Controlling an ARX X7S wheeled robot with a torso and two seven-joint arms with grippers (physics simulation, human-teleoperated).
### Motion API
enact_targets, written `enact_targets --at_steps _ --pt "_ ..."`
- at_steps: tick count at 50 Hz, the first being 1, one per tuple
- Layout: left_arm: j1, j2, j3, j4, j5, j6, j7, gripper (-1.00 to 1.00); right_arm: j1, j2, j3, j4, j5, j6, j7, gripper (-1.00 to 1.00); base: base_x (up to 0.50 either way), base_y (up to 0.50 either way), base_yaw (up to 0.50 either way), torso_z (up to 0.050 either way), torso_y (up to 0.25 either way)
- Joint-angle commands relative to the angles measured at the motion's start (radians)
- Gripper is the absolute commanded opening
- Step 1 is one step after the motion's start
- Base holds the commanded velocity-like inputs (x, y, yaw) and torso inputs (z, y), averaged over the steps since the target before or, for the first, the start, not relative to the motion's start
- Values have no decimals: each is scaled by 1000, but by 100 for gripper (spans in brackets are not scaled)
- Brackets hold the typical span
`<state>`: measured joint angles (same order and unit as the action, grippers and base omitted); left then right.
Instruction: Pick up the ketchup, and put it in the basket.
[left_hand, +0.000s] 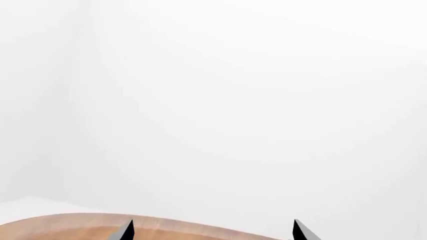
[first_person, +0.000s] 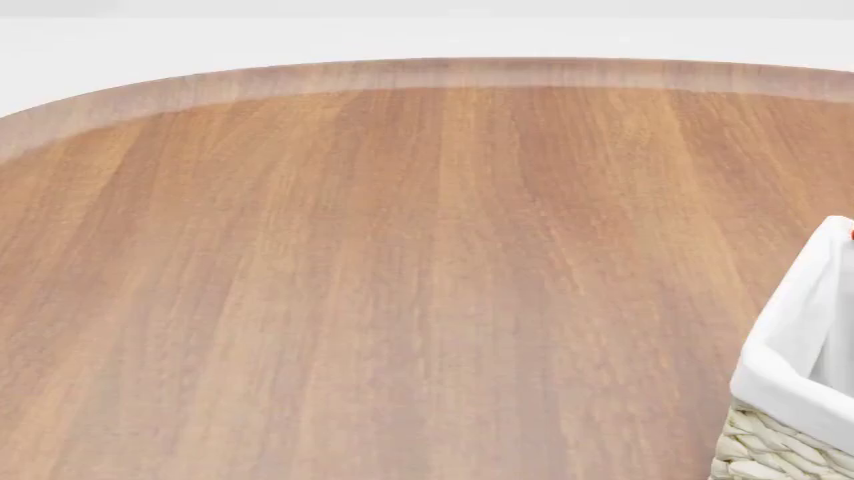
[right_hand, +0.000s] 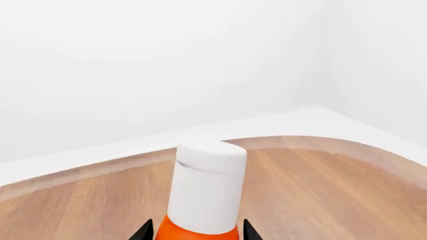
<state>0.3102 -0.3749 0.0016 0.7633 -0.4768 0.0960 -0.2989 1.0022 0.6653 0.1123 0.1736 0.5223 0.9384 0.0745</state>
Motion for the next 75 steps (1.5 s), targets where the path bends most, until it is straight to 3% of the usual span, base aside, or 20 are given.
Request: enact_targets --at_steps 1,11,33,37,52,75 --pt "1 -2 5 -2 -1 2 -2 100 10 2 -14 56 -38 -5 12 -100 0 0 0 0 0" --pt "1 -2 7 -9 -1 8 -4 100 -1 24 -40 54 -58 106 69 -100 0 0 0 0 0" --pt "-16 -1 18 -27 38 5 -19 100 14 68 -153 -21 -129 154 113 -100 0 0 0 0 0" --pt "-17 -3 13 -27 41 2 -27 100 31 101 -246 -17 -192 141 120 -100 0 0 0 0 0" --pt "-10 -8 15 -17 36 8 -30 100 51 159 -388 5 -310 100 145 -100 0 0 0 0 1" --pt "7 -14 20 -10 43 28 -27 100 -33 178 -388 -40 -359 -64 201 -100 0 0 0 1 0"
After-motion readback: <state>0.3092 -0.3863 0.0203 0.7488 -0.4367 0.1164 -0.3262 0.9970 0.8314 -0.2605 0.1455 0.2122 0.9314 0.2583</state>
